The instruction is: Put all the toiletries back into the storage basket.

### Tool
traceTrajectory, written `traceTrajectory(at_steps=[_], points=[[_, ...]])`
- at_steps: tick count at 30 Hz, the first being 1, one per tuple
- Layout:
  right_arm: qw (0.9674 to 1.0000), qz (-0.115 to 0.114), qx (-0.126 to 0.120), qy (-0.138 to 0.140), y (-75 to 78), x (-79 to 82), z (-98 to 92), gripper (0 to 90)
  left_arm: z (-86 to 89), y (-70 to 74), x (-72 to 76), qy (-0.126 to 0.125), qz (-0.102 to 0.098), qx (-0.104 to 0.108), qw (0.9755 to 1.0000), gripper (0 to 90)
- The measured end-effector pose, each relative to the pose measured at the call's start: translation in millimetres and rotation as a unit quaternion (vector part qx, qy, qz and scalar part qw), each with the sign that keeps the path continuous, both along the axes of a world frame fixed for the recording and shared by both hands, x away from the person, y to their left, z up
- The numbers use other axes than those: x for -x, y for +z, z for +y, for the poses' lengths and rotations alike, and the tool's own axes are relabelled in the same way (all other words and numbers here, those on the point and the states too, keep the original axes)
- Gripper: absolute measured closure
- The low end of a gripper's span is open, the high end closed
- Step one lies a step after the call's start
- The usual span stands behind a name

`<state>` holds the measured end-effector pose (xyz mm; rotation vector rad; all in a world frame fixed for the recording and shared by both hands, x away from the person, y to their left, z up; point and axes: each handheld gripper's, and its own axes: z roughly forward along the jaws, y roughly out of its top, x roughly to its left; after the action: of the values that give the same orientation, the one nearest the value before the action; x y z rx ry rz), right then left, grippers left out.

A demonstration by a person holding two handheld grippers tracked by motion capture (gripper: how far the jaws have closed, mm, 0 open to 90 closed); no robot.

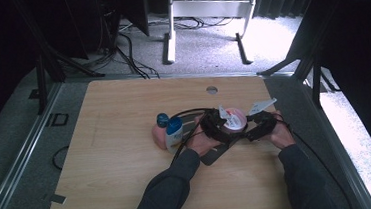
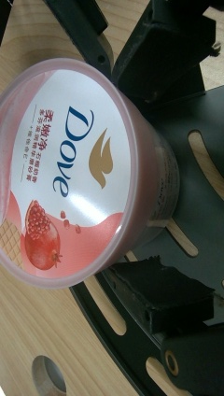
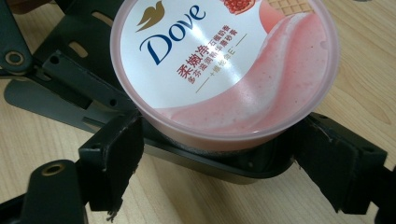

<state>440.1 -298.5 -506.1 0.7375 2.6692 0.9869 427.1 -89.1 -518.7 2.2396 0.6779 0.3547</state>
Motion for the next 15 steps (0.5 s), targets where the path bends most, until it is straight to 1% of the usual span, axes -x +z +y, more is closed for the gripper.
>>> traceTrajectory(at_steps=[6,8,10,11,12,13,15], points=[[1.0,0.001,0.002,-0.001,0.3,-1.1,-0.6,16.9,-1.0,-0.1,-1.0,0.002,0.002,0.001,1.0,12.8],[0.9999,-0.002,0.01,0.001,0.6,-1.3,-0.2,16.9,-2.1,-1.1,-0.6,0.002,0.001,-0.003,1.0,12.9],[0.9999,0.0,0.012,-0.001,-0.8,-1.5,0.4,16.9,-2.9,-2.6,-0.6,0.004,0.003,-0.006,1.0,13.0],[0.9999,0.003,0.013,-0.002,-1.9,-1.6,0.5,16.9,-3.1,-3.5,-0.6,0.003,0.003,-0.011,0.9999,13.2],[0.9999,0.004,0.014,-0.002,-3.4,-2.0,0.6,16.7,-3.0,-4.5,-0.8,0.004,0.006,-0.009,0.9999,13.5],[0.9999,-0.002,0.016,-0.001,-4.1,-1.4,0.8,16.7,-2.7,-5.2,-1.0,0.006,0.008,-0.004,0.9999,13.8],[0.9998,-0.002,0.018,-0.003,-3.9,-1.3,1.4,16.6,-2.6,-5.4,-1.0,0.006,0.009,-0.002,0.9999,14.1]])
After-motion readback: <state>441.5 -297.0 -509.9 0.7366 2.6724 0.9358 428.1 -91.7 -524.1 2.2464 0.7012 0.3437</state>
